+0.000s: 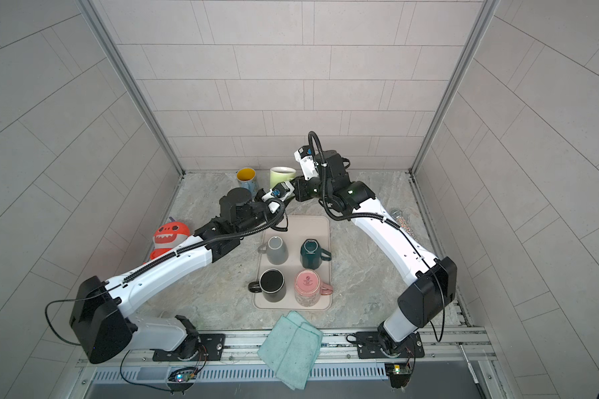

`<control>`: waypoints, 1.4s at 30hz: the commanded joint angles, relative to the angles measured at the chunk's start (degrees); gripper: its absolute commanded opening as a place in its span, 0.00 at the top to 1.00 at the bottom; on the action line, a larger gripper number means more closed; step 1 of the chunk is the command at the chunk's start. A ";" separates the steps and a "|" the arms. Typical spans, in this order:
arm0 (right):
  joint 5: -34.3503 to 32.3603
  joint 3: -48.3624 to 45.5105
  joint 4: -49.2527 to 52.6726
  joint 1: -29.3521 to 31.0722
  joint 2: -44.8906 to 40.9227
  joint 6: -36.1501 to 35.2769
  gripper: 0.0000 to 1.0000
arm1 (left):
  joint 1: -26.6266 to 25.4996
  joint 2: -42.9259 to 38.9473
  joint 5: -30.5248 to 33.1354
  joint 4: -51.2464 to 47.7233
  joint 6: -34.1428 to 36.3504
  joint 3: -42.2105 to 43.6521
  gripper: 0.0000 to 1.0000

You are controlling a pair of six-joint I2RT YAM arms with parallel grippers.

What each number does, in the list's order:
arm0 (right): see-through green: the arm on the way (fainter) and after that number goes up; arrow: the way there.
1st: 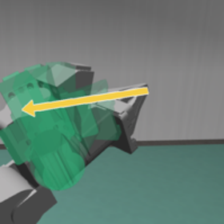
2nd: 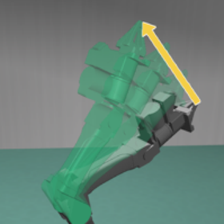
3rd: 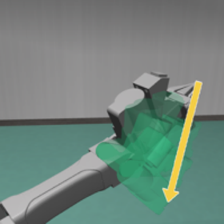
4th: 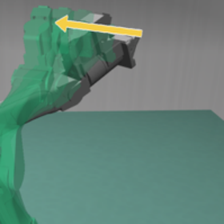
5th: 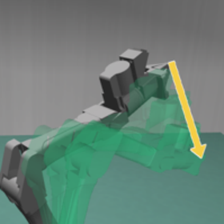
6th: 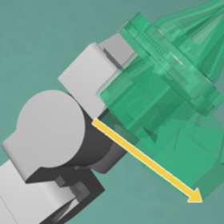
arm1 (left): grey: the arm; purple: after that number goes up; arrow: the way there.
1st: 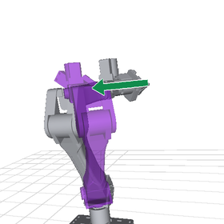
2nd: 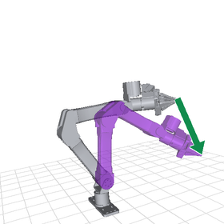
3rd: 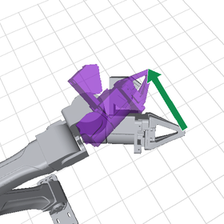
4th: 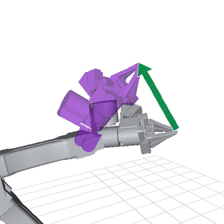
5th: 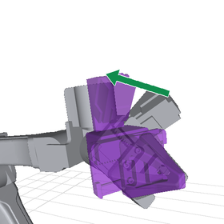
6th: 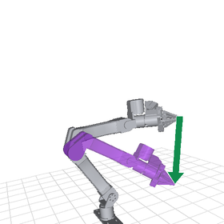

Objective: Turn the mug right side up
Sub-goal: 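Carry the upright light green mug with the right gripper farther from the robot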

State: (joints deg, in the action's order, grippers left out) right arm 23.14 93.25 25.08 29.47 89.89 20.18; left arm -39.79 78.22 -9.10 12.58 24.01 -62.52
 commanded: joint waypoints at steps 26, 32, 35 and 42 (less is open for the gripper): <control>-20.03 -15.20 -14.91 -9.55 -5.33 -5.93 1.00 | -0.23 -9.47 14.04 -1.92 -4.80 4.18 0.80; -26.05 -21.63 -27.04 -10.73 -3.40 -8.19 1.00 | 0.41 -10.07 15.88 -6.14 -9.13 3.77 0.86; -28.31 -24.20 -33.24 -11.17 -1.43 -8.90 1.00 | 0.97 -10.28 15.70 -6.58 -11.13 4.07 0.85; -34.16 -26.54 -42.94 -12.11 4.48 -10.54 1.00 | 2.62 -10.31 14.67 -9.47 -14.26 2.97 0.83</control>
State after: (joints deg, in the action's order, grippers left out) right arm -6.15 66.06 -6.74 17.93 93.73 11.46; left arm -38.02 69.06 5.65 4.82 12.25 -58.67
